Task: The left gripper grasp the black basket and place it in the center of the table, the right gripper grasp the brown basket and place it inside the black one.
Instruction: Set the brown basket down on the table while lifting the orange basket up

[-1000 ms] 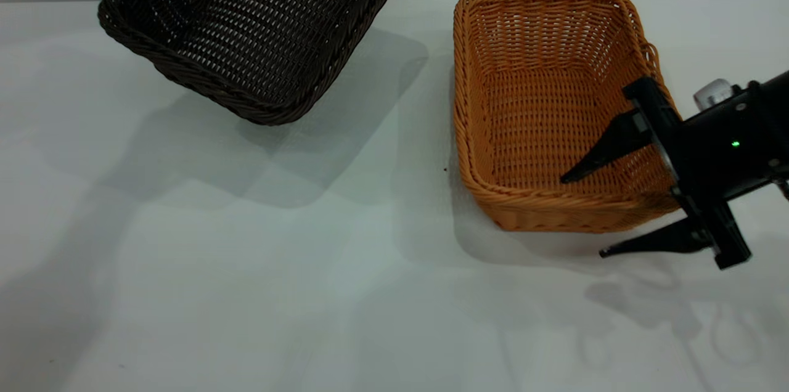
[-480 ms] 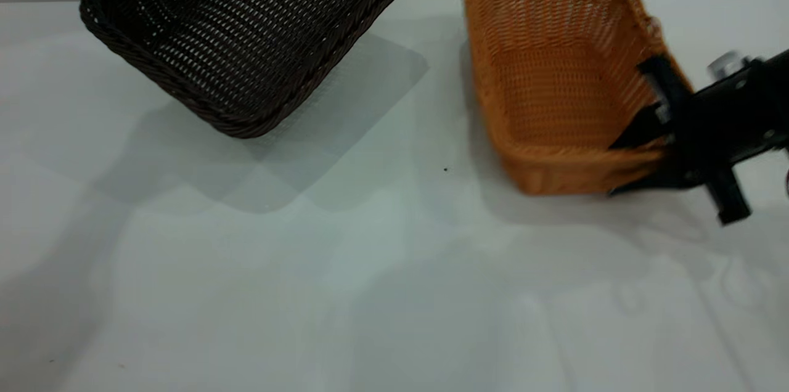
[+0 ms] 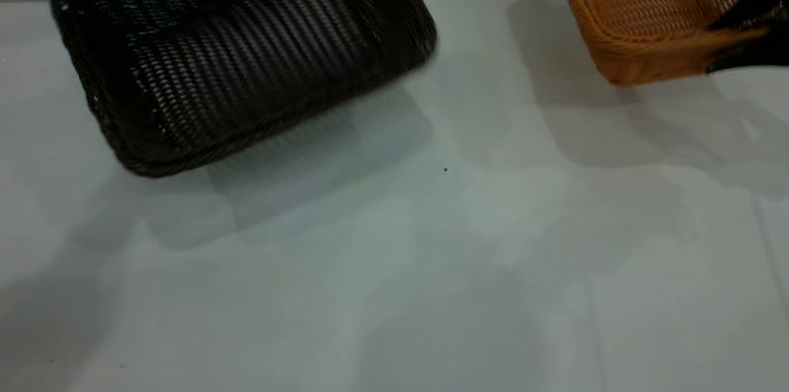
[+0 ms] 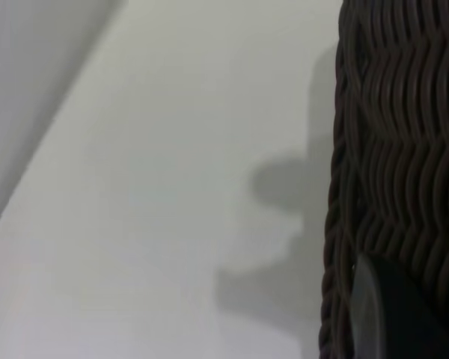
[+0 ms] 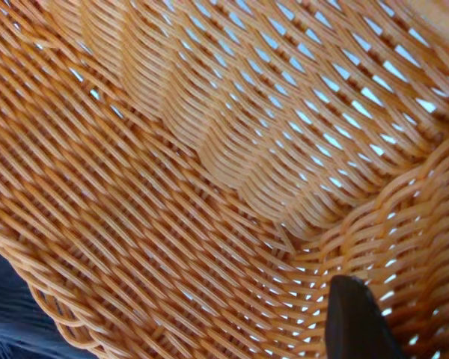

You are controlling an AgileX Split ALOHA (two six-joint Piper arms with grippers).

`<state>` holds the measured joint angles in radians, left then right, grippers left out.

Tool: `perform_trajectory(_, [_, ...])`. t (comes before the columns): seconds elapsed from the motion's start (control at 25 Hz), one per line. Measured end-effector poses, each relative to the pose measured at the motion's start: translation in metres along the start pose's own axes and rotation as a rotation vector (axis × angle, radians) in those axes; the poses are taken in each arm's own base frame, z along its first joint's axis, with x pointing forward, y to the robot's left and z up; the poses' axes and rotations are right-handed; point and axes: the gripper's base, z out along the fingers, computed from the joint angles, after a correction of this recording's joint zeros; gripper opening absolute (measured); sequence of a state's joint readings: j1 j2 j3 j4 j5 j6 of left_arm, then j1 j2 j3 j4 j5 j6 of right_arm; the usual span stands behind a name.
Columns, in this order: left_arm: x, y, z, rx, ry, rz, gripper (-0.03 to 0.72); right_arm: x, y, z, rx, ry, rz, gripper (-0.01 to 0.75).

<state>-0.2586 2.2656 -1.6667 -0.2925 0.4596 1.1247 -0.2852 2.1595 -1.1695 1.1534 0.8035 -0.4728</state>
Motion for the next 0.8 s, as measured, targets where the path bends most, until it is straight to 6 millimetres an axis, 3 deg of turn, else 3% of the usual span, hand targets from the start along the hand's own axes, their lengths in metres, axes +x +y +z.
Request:
perform_trajectory(0.16, [-0.030, -0.042, 0.014, 0.142, -0.035, 0.271, 0.096, 0.000, 0.007, -0.006, 0.052, 0.092, -0.082, 0.203])
perform_trajectory(0.4, [-0.049, -0.093, 0.046, 0.260, -0.022, 0.415, 0.096, -0.002, 0.007, -0.010, 0.084, 0.119, -0.103, 0.202])
perform_trajectory(0.64, [-0.057, -0.116, 0.058, 0.298, -0.017, 0.453, 0.131, -0.001, 0.006, -0.010, 0.090, 0.125, -0.114, 0.201])
perform_trajectory(0.8, [-0.058, -0.116, 0.058, 0.296, -0.013, 0.393, 0.282, -0.001, 0.006, -0.010, 0.090, 0.130, -0.115, 0.201])
